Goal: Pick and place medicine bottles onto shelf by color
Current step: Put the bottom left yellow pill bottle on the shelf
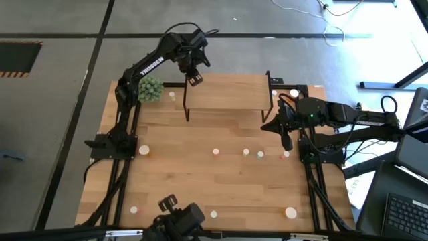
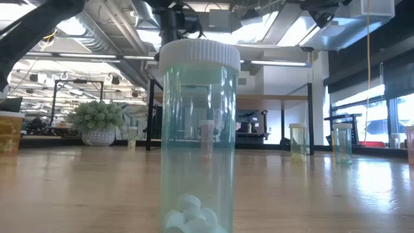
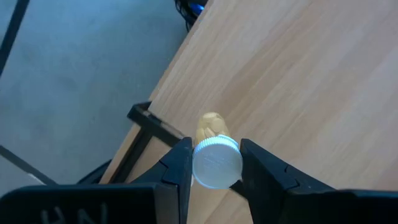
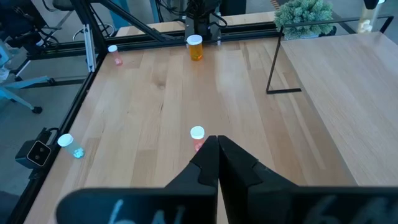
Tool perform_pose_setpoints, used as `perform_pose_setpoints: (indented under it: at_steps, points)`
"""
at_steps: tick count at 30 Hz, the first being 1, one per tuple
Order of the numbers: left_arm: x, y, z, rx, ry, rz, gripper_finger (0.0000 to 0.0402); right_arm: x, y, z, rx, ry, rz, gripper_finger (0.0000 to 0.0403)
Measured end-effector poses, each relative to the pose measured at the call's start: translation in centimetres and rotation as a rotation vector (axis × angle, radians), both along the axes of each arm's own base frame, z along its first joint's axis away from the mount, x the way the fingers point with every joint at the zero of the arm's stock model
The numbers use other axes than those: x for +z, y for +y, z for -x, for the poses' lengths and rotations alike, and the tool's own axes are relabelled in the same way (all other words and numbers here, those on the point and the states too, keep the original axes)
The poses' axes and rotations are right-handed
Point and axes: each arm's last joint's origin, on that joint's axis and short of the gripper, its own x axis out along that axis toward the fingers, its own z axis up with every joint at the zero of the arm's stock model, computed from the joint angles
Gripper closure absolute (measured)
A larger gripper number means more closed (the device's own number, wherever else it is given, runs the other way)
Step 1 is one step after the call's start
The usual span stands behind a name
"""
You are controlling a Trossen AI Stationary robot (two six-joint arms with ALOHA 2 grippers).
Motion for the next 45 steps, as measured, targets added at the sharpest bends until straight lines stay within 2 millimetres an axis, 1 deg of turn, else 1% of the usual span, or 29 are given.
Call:
perform_pose_setpoints:
  at_steps: [5,13,17,24,32,39,45]
  points:
    - [-0.1,0.5,0.4,-0.013,-0.015,0.027,0.0299,0.0,0.0,0.0,-0.011,0.0,0.009,0.0397]
    - [-0.1,0.5,0.3,-0.037,-0.013,0.029,0.0299,0.0,-0.7,0.1,-0.229,0.005,0.117,0.0397]
    - [-0.9,0.7,-0.1,-0.049,0.007,0.038,0.0299,0.0,-0.9,0.1,-0.294,0.006,0.15,0.0397]
    - [-1.7,1.1,-0.5,-0.054,0.021,0.047,0.0299,0.1,-1.0,0.1,-0.297,-0.001,0.15,0.0397]
    - [-1.7,1.1,-0.6,-0.052,0.02,0.047,0.0299,0.1,-1.0,0.1,-0.303,-0.003,0.136,0.0397]
    - [-1.8,1.1,-0.6,-0.051,0.024,0.045,0.0286,0.1,-1.0,0.1,-0.31,-0.005,0.124,0.0397]
    - [-1.8,1.1,-0.7,-0.046,0.044,0.015,0.0283,0.1,-1.0,0.1,-0.31,-0.005,0.124,0.0397]
